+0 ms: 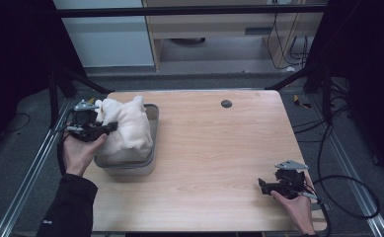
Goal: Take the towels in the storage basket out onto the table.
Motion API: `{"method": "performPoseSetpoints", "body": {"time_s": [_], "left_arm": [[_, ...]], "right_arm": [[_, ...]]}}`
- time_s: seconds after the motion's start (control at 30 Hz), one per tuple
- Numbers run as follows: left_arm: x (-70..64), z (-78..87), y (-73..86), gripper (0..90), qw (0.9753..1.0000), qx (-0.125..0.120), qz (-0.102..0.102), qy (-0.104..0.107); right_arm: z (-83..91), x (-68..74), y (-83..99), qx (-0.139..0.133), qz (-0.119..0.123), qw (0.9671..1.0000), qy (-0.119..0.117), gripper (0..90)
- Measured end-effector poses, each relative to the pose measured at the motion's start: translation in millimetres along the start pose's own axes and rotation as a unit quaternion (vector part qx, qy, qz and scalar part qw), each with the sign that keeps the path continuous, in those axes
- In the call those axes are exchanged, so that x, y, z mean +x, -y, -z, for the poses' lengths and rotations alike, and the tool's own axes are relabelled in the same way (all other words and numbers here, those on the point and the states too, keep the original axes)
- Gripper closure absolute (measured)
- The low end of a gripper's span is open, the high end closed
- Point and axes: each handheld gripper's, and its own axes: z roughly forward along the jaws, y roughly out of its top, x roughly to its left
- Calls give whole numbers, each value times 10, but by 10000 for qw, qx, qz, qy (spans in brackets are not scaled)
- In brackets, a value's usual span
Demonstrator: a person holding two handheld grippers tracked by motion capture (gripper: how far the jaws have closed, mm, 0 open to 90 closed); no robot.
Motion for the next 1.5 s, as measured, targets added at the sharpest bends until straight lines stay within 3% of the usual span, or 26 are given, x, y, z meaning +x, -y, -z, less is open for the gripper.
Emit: {"method": "performPoseSetpoints", "body": {"time_s": [0.27, 0.5, 0.67, 0.93, 1.2, 1.37, 1.5], "left_arm": [[-1, -67, 33, 749, 9997, -18, 135, 184], [-60, -479, 235, 725, 9987, 258, 215, 376], [-22, -732, 382, 690, 9982, 442, 355, 178], [123, -869, 568, 606, 9963, 603, 603, 107], [203, -703, 530, 333, 9976, 459, 477, -182], [185, -513, 415, 265, 9982, 359, 378, -305], [51, -396, 270, 241, 9994, 202, 208, -184]], "right_arm": [[-4, 1, 1, 21, 21, 10000, -18, 5], [-16, 6, 5, 61, 80, 9999, -3, 4], [-20, 10, 5, 97, 77, 9999, -23, 4], [-32, 20, 6, 122, 121, 9998, -22, 5], [-33, 22, 8, 131, 127, 9998, -26, 4], [-33, 22, 8, 130, 129, 9998, -30, 4], [-33, 21, 7, 131, 119, 9998, -18, 4]]}}
